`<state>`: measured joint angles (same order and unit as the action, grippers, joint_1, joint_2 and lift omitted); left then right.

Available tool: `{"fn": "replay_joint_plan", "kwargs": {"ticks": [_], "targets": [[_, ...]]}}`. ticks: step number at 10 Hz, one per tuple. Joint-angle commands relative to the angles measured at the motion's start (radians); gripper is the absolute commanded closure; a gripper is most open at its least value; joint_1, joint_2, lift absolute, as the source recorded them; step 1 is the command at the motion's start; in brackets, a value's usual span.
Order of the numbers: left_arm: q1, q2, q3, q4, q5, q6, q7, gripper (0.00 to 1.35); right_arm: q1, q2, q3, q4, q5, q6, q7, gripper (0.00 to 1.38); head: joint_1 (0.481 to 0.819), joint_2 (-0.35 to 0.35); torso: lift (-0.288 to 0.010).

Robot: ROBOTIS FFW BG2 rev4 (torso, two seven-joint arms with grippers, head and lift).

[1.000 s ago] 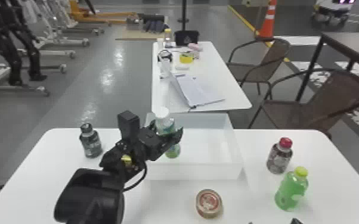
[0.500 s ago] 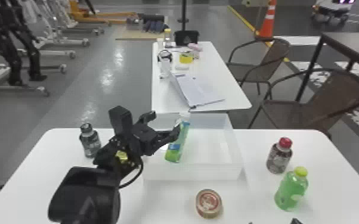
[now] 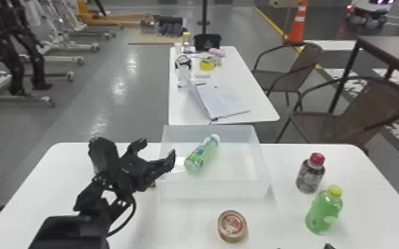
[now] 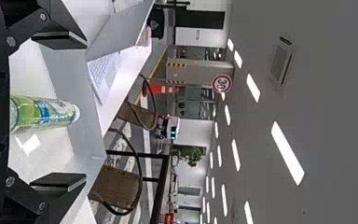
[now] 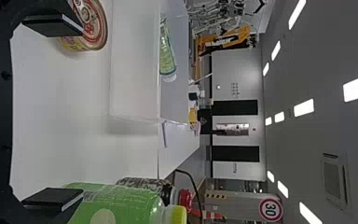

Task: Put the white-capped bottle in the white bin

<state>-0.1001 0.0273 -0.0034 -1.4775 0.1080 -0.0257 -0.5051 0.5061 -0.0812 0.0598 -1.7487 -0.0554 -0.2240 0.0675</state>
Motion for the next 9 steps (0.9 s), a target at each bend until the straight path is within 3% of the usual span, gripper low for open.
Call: {"fn": "replay_joint_plan", "kwargs": {"ticks": [1, 2, 5, 9], "targets": [[0.096, -0.014, 0.057, -0.075, -0.011, -0.007, 0.005, 0.28, 0.000, 0.000, -0.002, 0.000, 0.000, 0.000, 0.000, 0.08, 0.549, 0.000, -0.100], [0.160, -0.030, 0.105, -0.125, -0.031, -0.005, 0.010, 0.28, 0.003, 0.000, -0.002, -0.002, 0.000, 0.000, 0.000, 0.08, 0.549, 0.000, -0.100], [0.319, -0.030, 0.221, -0.176, -0.036, -0.071, 0.034, 0.28, 0.012, 0.000, -0.003, -0.005, -0.001, 0.000, -0.002, 0.08, 0.549, 0.000, -0.100], [0.438, -0.030, 0.322, -0.181, -0.037, -0.181, 0.066, 0.31, 0.019, -0.002, -0.005, -0.009, 0.000, 0.000, -0.002, 0.08, 0.549, 0.000, -0.100]]}}
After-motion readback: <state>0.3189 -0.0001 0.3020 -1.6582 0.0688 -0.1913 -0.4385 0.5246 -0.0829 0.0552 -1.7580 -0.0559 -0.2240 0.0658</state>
